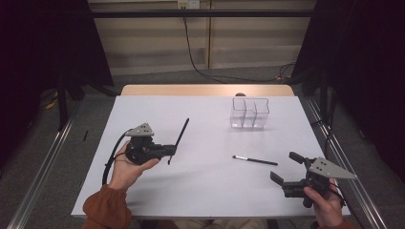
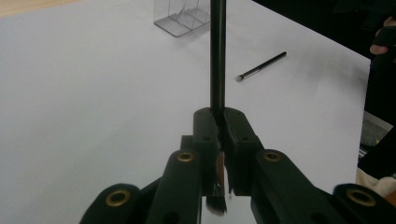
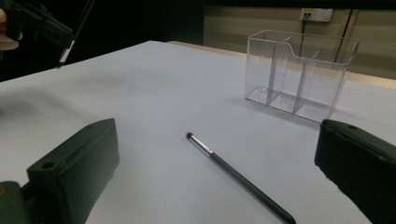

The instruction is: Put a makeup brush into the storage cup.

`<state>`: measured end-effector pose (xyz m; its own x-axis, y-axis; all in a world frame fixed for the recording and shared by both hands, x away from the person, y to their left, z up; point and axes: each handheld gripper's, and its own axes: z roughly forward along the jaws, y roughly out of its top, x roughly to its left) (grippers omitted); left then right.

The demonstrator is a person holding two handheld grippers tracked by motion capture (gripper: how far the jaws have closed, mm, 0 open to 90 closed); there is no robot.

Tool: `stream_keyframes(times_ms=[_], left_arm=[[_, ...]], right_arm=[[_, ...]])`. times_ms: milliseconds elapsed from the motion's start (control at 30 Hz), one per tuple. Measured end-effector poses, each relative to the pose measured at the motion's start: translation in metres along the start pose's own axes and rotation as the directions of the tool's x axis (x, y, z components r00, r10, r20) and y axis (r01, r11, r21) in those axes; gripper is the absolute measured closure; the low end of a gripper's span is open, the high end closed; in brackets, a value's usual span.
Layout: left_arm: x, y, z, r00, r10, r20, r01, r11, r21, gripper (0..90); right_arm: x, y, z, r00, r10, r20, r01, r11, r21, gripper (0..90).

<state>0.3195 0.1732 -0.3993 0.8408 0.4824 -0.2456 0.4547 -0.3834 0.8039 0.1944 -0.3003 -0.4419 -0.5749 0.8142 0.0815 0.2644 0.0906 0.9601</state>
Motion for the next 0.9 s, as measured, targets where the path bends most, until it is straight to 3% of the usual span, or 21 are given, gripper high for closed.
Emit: stream_keyframes(times_ms=[333,900], left_arm=[[-0.006,0.002,0.005,0.9998,0.008,0.019,-0.009,0.9998,0.019,84.4],[-0.030,0.012,0.023,0.9962,0.047,0.073,-0.052,0.9959,0.074,84.4]], right_arm=[[0.002,0.000,0.001,0.9996,-0.001,-0.028,0.001,1.000,-0.003,0.0],[0.012,0.005,0.012,0.9954,-0.016,-0.094,0.017,1.000,0.005,0.0]])
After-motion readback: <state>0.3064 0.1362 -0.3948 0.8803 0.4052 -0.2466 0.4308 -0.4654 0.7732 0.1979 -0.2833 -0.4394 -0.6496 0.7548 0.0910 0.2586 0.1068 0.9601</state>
